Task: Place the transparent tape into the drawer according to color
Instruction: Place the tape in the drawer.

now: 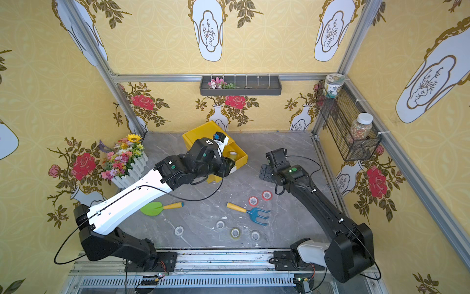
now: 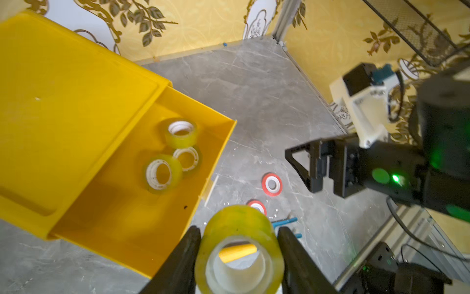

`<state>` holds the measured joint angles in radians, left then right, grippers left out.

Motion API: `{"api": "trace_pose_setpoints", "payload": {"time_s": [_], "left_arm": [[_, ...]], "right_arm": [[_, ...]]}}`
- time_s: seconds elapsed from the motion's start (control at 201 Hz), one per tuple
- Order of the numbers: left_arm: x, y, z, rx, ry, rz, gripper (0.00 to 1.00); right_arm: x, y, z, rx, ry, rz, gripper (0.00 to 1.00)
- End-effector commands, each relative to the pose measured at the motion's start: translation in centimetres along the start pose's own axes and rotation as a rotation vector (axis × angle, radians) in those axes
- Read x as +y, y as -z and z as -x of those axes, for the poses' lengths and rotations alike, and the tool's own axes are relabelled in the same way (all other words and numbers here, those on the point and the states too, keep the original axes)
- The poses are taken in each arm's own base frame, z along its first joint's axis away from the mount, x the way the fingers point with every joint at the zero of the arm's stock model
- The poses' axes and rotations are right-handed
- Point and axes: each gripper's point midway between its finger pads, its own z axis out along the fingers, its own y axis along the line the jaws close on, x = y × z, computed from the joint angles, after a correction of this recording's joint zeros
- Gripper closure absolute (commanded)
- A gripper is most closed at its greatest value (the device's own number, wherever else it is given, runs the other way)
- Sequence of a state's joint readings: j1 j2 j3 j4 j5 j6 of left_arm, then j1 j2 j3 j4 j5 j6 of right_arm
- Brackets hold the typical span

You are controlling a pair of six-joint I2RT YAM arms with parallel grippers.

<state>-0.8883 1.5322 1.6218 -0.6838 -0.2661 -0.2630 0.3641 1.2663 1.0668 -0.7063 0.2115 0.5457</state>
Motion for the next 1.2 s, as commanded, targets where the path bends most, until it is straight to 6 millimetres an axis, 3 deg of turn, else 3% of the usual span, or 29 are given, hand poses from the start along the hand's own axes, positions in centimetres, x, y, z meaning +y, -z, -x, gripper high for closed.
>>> {"api": "trace_pose_setpoints", "payload": {"time_s": [0.0, 0.319, 0.583, 0.752, 0.981, 1.09, 1.195], "left_arm": [[1.9, -1.8, -0.2, 0.036, 0.012, 0.045, 0.48], [6.2, -6.1, -1.5, 0.107, 0.073, 0.127, 0.49], [7.0, -8.0, -3.5, 0.166, 0.071, 0.149, 0.48], [7.3, -8.5, -3.9, 0.177, 0.072, 0.165, 0.41], [7.5, -8.2, -3.6, 0.165, 0.086, 0.167, 0.31], [7.0, -6.6, -2.3, 0.116, 0.104, 0.143, 0.24], [6.0, -4.3, -0.8, 0.051, 0.126, 0.086, 0.14]], "right_arm": [[0.2, -0.1, 0.4, -0.018, -0.012, 0.011, 0.03], [0.2, -0.2, 0.2, -0.015, -0.011, 0.015, 0.03], [0.2, -0.2, 0.1, -0.016, -0.01, 0.016, 0.03], [0.3, 0.0, 0.2, -0.02, -0.011, 0.021, 0.03], [0.3, 0.7, 0.3, -0.026, -0.017, 0.036, 0.03], [1.1, 1.4, 0.0, -0.011, -0.001, 0.088, 0.03], [3.3, 2.4, -1.0, 0.026, 0.057, 0.204, 0.01]]}}
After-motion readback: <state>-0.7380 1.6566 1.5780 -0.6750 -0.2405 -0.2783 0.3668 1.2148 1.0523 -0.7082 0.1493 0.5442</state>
